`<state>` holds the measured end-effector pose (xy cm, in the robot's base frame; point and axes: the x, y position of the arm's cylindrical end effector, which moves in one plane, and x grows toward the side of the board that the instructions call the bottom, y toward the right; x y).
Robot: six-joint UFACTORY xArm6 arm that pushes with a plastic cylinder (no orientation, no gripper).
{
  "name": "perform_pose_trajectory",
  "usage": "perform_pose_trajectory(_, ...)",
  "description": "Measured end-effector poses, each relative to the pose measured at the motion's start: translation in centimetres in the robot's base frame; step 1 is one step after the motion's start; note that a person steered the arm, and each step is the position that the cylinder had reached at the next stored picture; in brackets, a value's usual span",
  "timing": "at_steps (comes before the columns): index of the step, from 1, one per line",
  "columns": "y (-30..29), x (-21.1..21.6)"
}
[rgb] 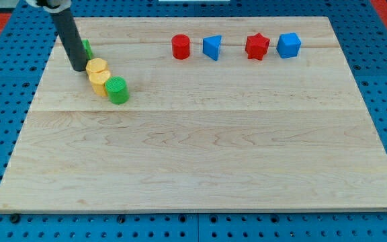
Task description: Move the green star towards the yellow yexagon
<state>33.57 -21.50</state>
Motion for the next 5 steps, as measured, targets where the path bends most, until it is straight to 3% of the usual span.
perform_pose_trajectory(1,-8.1,-3.5)
perform_pose_trajectory(2,-9.0,-5.0)
perform_pose_trajectory(4,-1.0,-8.1)
perform_pose_trajectory(5,-2.2,-8.2)
